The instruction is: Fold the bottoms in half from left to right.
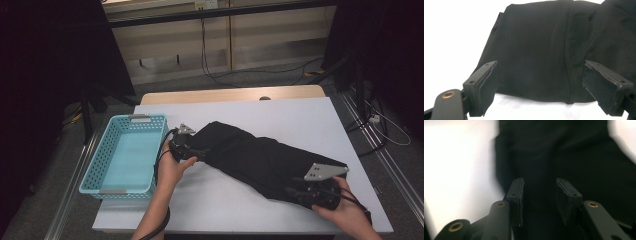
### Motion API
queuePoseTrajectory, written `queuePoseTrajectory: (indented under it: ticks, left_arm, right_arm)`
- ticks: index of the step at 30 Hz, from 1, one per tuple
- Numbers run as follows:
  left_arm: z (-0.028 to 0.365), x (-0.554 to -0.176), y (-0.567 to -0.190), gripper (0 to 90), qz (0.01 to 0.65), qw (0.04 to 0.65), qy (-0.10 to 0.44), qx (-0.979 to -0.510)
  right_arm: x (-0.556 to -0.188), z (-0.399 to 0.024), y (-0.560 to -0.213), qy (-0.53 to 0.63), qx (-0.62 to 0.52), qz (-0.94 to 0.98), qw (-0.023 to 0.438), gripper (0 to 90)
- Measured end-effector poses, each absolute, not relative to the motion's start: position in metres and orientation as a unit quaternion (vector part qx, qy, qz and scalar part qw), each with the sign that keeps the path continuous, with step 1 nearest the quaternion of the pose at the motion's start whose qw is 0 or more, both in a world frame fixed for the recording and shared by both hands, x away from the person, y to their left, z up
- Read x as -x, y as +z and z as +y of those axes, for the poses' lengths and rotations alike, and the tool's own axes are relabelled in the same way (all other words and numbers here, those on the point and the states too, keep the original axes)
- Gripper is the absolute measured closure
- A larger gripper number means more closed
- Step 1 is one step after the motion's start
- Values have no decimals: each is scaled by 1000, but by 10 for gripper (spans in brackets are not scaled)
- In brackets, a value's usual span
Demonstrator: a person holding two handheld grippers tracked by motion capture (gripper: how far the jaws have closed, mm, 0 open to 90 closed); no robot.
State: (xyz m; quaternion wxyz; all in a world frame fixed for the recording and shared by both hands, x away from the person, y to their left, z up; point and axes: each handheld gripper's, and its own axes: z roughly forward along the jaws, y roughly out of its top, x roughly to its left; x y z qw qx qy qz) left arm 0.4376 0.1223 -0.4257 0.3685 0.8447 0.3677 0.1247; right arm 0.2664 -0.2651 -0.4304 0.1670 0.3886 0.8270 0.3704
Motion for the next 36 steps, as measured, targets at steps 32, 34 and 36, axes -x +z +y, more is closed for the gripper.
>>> queuePoseTrajectory:
  ticks: [32,34,36]
  left_arm:
    - [127,-441,-427,151,375,371,122,-841]
    - [128,-442,-425,150,373,368,126,-843]
    - [128,-443,-425,148,376,372,129,-839]
  right_arm:
    - [-366,-313,-443,295,-515,780,198,900]
    - [-365,-313,-443,286,-511,785,204,900]
    - [-364,-314,-445,293,-512,782,202,900]
